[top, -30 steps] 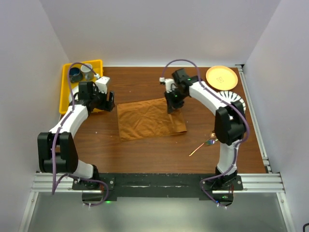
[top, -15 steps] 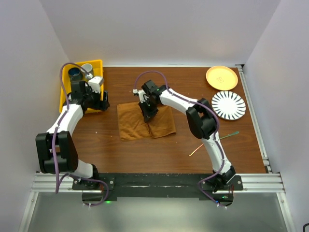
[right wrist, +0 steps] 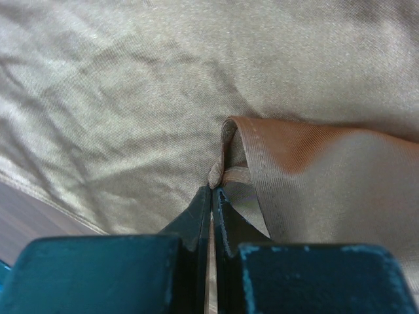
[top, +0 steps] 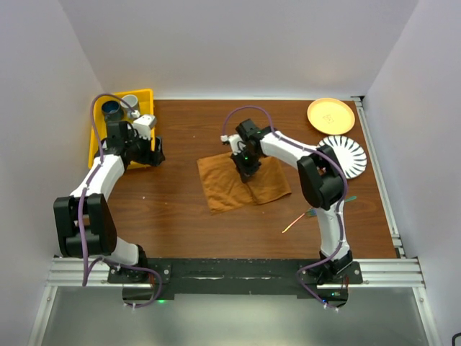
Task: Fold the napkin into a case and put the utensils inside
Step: Fold the rectangle-folded napkin at the center of the board.
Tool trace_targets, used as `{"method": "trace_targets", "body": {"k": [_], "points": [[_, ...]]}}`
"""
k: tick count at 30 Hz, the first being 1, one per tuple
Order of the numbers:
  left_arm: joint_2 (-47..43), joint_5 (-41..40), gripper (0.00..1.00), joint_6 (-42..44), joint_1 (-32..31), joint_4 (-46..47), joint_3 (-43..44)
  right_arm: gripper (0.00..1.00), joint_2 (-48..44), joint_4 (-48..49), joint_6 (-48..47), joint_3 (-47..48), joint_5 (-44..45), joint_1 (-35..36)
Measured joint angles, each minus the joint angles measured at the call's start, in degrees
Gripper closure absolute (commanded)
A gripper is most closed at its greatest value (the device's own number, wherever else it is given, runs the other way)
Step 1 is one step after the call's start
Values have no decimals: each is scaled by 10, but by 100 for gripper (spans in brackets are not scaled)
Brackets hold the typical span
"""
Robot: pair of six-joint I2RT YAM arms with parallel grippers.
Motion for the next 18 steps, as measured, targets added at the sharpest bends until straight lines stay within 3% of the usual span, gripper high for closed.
{"method": "trace_targets", "body": {"k": [2,3,7,18], "points": [[0,6,16,2,0,0,0,100,-4,-17,-16,-2,11,-22],[0,9,0,3,1,1,0,100,-4,-21,-19,0,14,-29],[0,24,0,4,2,1,0,100,-4,-48,-23,25,27,-38],[0,39,0,5,2,-3,0,100,11,-60,16,120,17,35]]}}
